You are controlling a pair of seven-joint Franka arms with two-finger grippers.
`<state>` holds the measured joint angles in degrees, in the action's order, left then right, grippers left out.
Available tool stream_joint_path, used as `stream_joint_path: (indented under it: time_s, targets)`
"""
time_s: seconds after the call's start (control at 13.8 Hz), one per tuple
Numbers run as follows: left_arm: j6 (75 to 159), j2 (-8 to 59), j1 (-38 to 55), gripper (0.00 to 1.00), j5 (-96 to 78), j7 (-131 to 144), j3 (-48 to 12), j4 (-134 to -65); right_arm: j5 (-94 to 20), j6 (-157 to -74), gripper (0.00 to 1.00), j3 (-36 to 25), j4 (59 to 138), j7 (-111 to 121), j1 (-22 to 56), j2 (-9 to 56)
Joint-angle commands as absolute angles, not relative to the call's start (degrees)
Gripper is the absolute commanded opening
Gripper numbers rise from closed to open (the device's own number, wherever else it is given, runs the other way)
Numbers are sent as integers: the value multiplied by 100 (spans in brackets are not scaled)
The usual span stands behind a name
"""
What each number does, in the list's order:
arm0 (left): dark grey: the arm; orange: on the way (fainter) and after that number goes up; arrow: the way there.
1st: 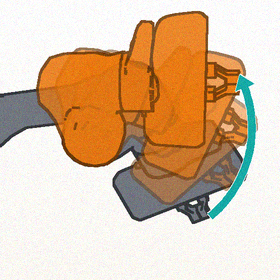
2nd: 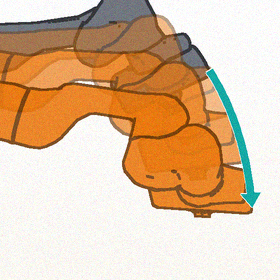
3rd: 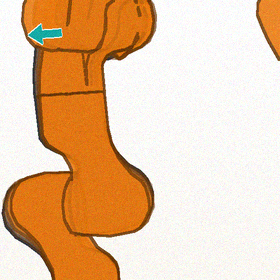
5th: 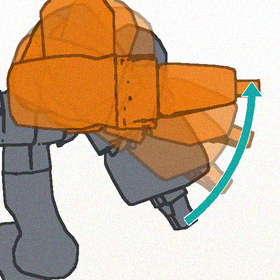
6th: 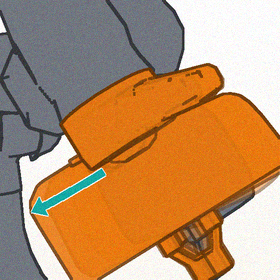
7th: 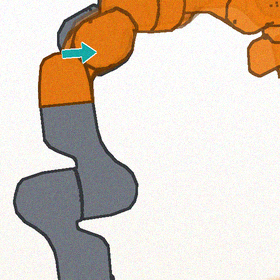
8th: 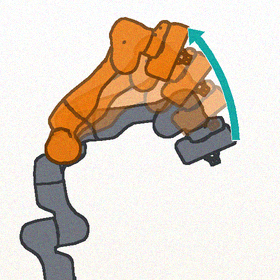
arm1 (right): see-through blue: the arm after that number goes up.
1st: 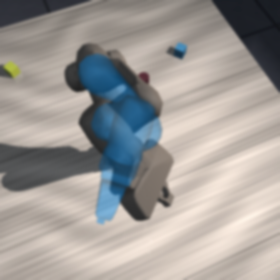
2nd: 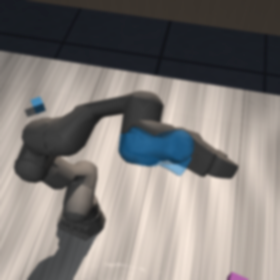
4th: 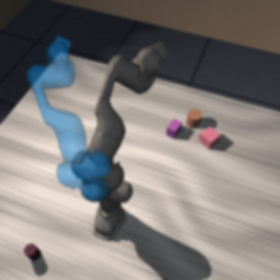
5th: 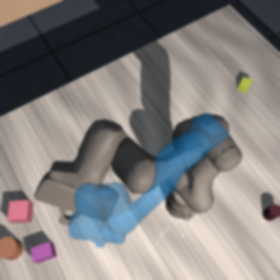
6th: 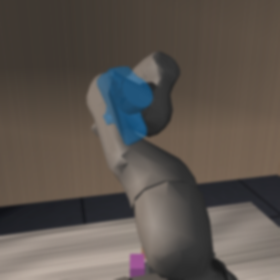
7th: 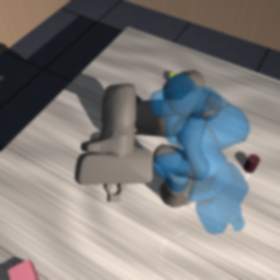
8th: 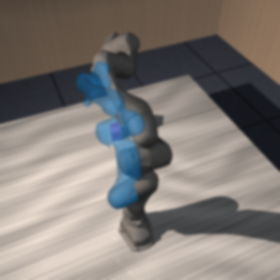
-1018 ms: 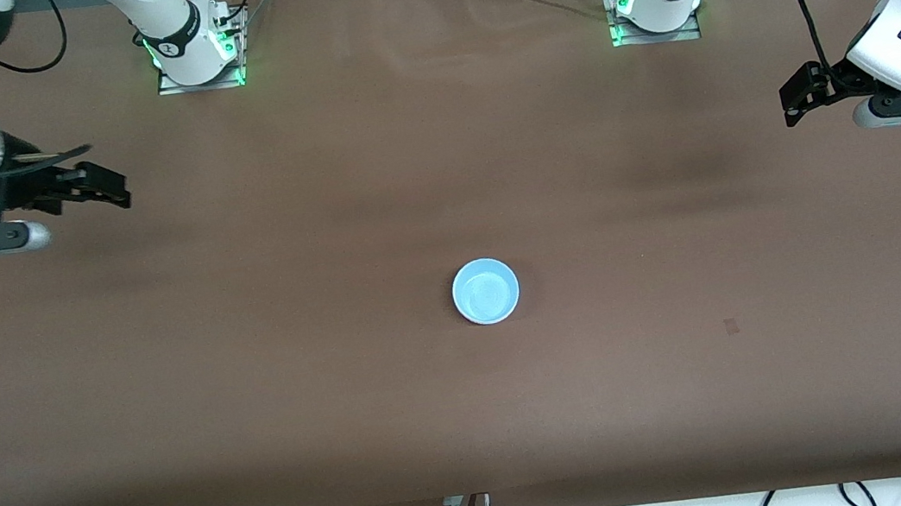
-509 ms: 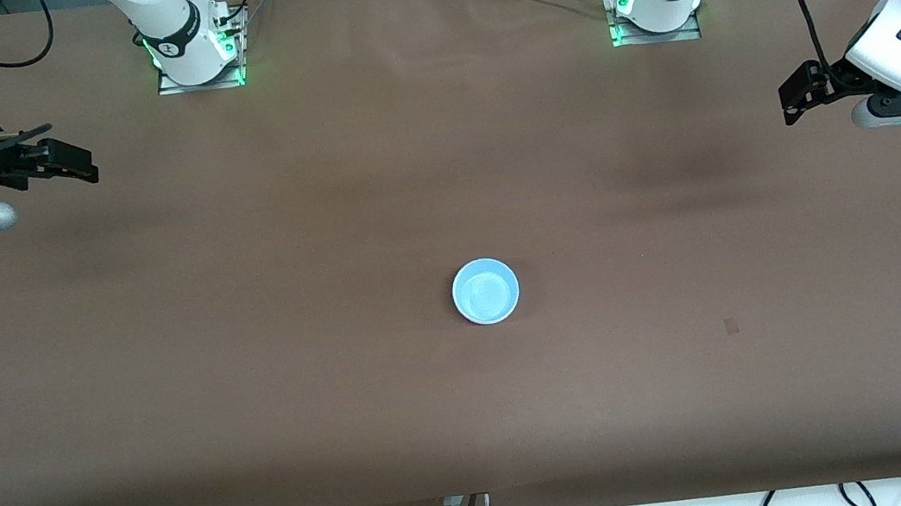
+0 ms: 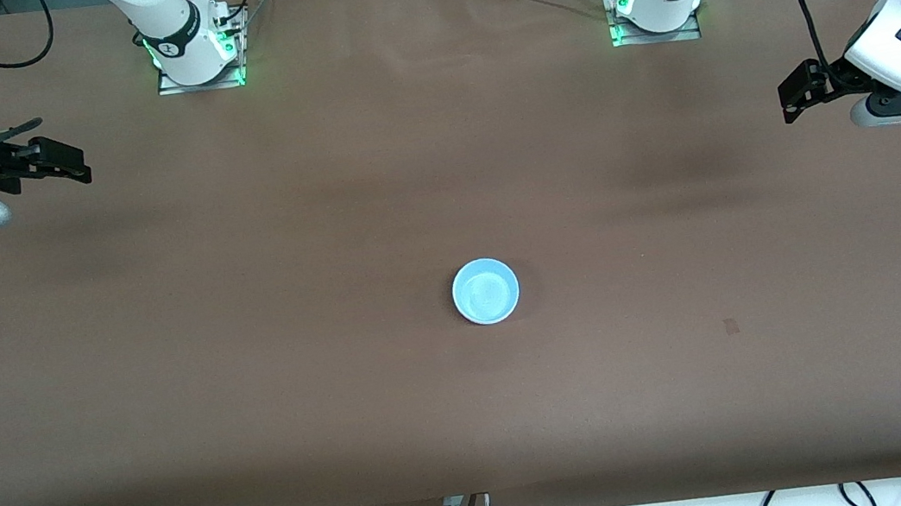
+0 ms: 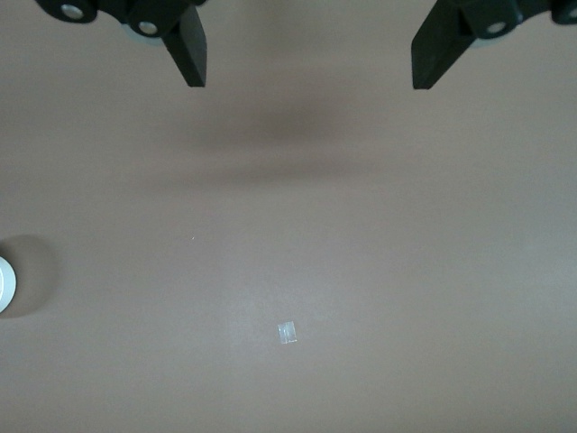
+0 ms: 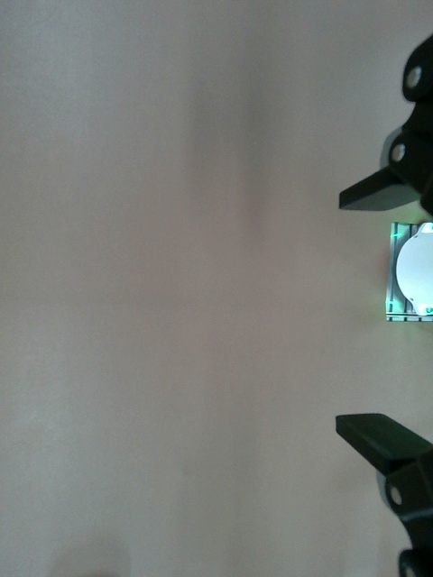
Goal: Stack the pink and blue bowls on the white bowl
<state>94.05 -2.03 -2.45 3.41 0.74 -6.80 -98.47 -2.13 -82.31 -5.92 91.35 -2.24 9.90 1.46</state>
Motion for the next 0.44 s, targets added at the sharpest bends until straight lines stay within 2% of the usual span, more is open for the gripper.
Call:
stream_joint_path:
  time_s: [0.0, 0.36]
  targets:
    - [9281, -255, -264, 100, 229, -62, -686, -9791, -167, -8305, 99, -448, 9237, -132, 896, 26]
    - [9281, -255, -264, 100, 229, -62, -694, -9791, -184, -8332, 99, -439, 9220, -158, 940, 35]
